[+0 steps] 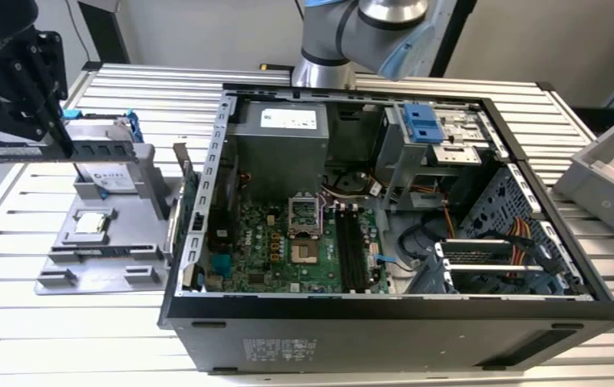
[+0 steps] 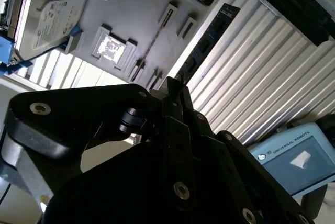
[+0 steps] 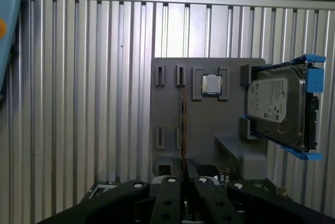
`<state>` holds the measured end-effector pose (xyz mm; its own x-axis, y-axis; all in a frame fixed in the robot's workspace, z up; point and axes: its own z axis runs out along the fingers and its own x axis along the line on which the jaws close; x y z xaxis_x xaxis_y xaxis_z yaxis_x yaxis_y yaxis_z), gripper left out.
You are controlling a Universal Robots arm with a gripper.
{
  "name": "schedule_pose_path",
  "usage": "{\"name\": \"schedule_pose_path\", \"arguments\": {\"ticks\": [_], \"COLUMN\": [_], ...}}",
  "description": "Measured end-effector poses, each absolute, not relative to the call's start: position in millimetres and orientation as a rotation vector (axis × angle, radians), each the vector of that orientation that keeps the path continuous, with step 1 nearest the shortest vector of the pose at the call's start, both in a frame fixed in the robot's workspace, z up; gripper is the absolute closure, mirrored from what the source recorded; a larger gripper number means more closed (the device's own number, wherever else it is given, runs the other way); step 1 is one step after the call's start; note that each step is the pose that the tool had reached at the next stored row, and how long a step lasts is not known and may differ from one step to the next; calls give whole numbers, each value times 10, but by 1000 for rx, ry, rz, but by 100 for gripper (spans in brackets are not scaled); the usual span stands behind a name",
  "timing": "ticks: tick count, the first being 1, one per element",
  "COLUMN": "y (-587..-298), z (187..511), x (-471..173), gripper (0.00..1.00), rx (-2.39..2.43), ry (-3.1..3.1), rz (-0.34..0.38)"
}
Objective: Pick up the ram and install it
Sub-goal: 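Pick up the ram and move it above insertion slot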
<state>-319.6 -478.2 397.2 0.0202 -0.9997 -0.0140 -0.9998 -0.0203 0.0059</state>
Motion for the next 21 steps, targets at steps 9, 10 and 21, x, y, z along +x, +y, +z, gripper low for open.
{"name": "schedule_pose_path", "arguments": {"ticks": [9,10,21], "y": [-4743,-4740,-4688], "z": [3971,3972,3971], "x": [-3139,-3132,-3061], "gripper": [100,100,100], "rx": [-2240,-2240,-2240], "ry": [2195,2195,2196], "rz": [22,22,21]}}
